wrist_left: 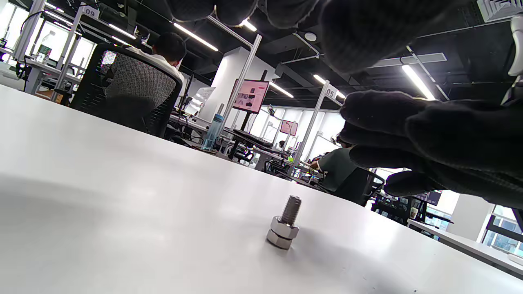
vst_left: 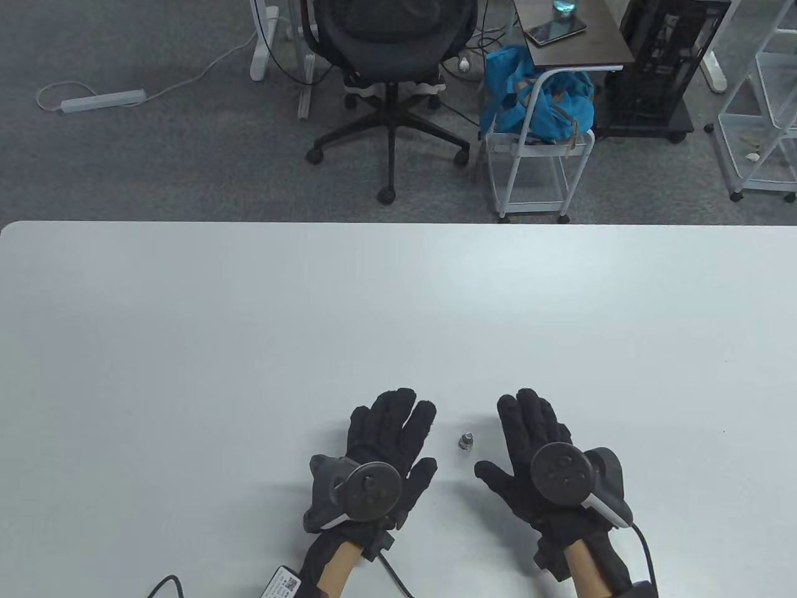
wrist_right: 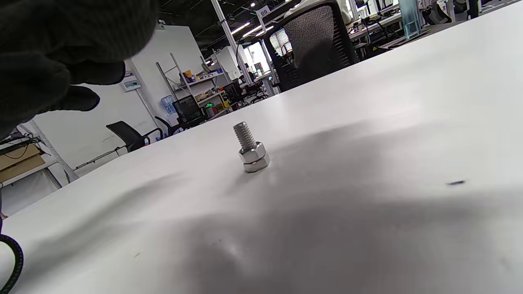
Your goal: Unscrew nut from screw
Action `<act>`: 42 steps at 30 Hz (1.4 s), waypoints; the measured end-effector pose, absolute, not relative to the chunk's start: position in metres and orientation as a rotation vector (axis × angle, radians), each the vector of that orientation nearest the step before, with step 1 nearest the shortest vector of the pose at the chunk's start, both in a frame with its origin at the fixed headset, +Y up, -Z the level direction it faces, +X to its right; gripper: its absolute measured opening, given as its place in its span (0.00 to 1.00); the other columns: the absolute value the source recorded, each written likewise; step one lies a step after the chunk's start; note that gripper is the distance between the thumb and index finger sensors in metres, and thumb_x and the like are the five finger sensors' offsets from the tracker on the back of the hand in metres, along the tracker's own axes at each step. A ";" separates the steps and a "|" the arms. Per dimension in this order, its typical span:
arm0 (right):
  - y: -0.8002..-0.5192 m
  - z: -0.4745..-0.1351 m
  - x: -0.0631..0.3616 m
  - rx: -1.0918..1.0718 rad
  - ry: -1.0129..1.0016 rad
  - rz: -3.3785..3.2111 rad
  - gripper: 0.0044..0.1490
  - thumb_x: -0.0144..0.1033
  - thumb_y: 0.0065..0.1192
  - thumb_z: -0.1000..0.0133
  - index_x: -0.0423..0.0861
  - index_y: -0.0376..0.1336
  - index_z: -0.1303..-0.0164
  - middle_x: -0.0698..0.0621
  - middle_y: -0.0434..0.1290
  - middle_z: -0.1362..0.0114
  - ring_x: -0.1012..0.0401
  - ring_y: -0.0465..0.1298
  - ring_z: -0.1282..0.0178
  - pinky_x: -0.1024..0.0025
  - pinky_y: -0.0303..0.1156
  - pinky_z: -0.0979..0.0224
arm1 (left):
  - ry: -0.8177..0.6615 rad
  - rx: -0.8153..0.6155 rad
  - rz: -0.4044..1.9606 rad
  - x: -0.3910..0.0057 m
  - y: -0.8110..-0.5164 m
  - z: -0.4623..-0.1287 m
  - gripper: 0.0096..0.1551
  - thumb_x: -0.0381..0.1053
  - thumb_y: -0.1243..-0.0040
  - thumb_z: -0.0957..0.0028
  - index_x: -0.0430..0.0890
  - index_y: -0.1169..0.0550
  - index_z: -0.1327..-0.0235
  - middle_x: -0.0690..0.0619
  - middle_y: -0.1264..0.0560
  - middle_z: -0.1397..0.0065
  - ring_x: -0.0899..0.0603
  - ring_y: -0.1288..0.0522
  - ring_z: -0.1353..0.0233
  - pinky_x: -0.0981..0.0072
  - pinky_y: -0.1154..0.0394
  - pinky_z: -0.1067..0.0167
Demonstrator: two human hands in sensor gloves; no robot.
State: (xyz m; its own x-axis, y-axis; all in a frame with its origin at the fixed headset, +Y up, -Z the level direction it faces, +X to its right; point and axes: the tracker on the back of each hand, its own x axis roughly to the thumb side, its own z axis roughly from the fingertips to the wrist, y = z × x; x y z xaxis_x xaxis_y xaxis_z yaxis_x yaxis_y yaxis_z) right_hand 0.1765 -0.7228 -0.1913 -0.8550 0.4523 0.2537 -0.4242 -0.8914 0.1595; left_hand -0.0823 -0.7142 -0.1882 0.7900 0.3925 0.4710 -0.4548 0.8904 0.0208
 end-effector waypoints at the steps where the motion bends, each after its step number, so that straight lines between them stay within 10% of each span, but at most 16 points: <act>1: -0.723 -0.191 0.176 0.392 0.137 2.655 0.63 0.65 0.53 0.41 0.46 0.30 0.11 0.36 0.31 0.11 0.34 0.39 0.13 0.26 0.45 0.23 | -0.477 0.133 0.459 -0.082 -0.714 -0.188 0.48 0.59 0.38 0.46 0.53 0.44 0.14 0.39 0.48 0.11 0.29 0.48 0.15 0.23 0.52 0.27; 24: -0.721 -0.192 0.169 0.377 0.121 2.708 0.61 0.63 0.57 0.41 0.45 0.34 0.10 0.35 0.36 0.10 0.33 0.43 0.13 0.26 0.47 0.24 | -0.493 0.125 0.447 -0.077 -0.714 -0.187 0.50 0.62 0.37 0.47 0.53 0.44 0.14 0.38 0.48 0.11 0.29 0.47 0.15 0.23 0.51 0.28; 42: -0.748 -0.254 0.099 0.457 0.473 3.031 0.45 0.51 0.69 0.45 0.42 0.58 0.21 0.40 0.71 0.28 0.41 0.74 0.34 0.32 0.65 0.29 | -0.471 0.128 0.475 -0.080 -0.713 -0.189 0.50 0.61 0.37 0.47 0.52 0.44 0.13 0.38 0.48 0.11 0.29 0.47 0.15 0.23 0.51 0.28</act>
State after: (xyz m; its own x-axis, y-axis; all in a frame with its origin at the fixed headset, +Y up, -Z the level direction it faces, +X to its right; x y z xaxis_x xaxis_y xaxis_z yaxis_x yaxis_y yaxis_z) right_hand 0.0991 -0.7482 -0.2541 -0.9557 0.0839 0.2821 0.0061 -0.9526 0.3041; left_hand -0.0796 -0.7132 -0.1893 0.7851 0.4098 0.4644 -0.4677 0.8838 0.0107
